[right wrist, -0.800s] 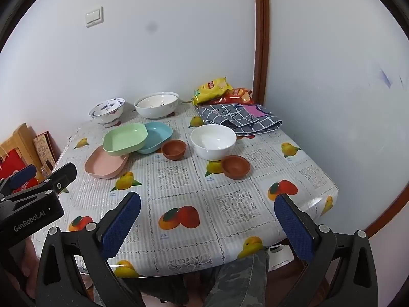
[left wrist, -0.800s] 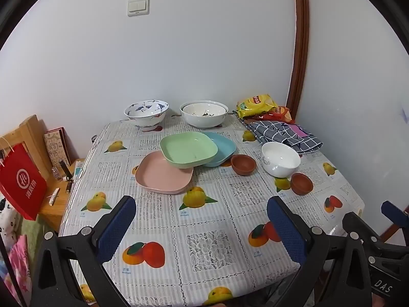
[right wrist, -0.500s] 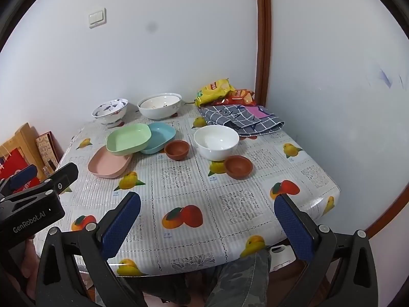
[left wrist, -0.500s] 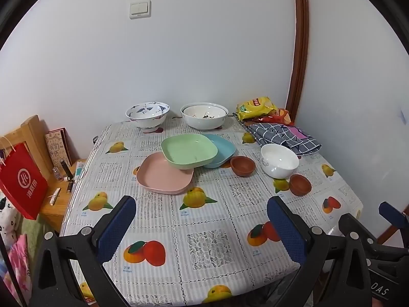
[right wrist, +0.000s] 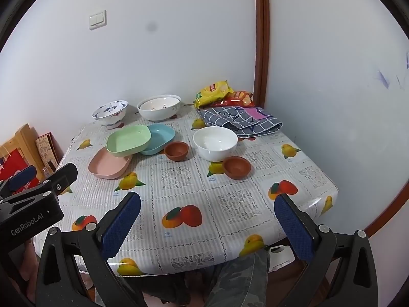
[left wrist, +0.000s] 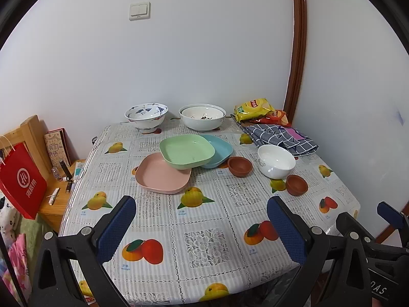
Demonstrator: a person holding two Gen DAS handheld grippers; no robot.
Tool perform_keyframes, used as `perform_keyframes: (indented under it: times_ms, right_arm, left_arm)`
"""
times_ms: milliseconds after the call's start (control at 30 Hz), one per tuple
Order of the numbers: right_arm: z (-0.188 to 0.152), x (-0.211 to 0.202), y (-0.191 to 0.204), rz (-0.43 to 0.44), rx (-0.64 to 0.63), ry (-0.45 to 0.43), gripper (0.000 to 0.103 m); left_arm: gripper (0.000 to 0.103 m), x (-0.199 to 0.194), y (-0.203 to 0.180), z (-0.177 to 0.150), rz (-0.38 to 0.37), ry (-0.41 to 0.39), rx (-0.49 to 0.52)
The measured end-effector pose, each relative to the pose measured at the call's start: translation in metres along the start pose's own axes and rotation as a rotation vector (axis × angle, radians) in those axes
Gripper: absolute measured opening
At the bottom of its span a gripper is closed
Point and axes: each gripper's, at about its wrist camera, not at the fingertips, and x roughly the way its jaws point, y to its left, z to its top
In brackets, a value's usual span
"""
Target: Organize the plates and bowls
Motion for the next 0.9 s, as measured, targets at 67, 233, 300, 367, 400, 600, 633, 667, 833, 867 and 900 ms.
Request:
perform_keyframes:
  times_ms: [67,233,300,367,400,600,633,667,833,867,900]
  right_arm:
    - [-0.0007,-0.0005,-0.0006,0.000,-0.002,-0.002,0.103]
    - [-0.0012,-0.0012,-0.0004,-0.003,-0.002,-0.007,0.103]
    - [-0.0011,-0.0007,-0.0005,-0.002,-0.001,-0.008,0.103]
    - [-0.0018,-0.0010,-0.0002,-0.004,-0.001,-0.008,0.103]
    - [-0.0022,-0.0009,-0.0006,-0.003,-0.002,-0.009,0.103]
    - [-0.0014,-0.0016,-0.0001,-0.004,-0.007,-0.013,0.103]
    - [-0.0021,-0.0026,0.0012,-0.004,-0.007,-0.015,0.103]
    - [-0.0020,-0.0026,0.0013,-0.004,-0.007,-0.015,0.103]
    - [-0.0013,-0.0027,0.0016,0.000,-0.009,-0.015,0.103]
    - [-0.0010,-0.0028,0.0019,0.000,-0.009,-0.015,0.103]
    - [-0.0006,-0.0032,0.0023,0.000,-0.009,-0.016,0.103]
  left_arm:
    - [0.103,-0.0002,-0.0014,-0.0001,0.002,0.001,0.001]
    - [0.103,-0.0006,-0.0013,-0.0006,0.001,-0.002,0.001]
    - [0.103,-0.0005,-0.0014,-0.0008,-0.001,-0.002,0.002]
    - [0.103,-0.0007,-0.0008,-0.0006,0.000,-0.002,0.000]
    - [0.103,-0.0008,-0.0007,-0.0008,0.000,-0.003,0.000]
    - [0.103,-0.0025,-0.0006,0.0001,-0.002,-0.003,-0.001]
    - [0.103,-0.0030,-0.0004,0.0005,-0.003,-0.003,-0.001]
    - [0.103,-0.0033,-0.0003,0.0008,-0.004,-0.004,-0.001]
    - [0.103,-0.0029,-0.0010,0.0005,-0.002,-0.002,-0.002]
    - [0.103,-0.0031,-0.0012,0.0001,-0.002,-0.002,-0.001]
    - [0.103,-0.0036,-0.0010,0.0011,-0.001,-0.002,-0.001]
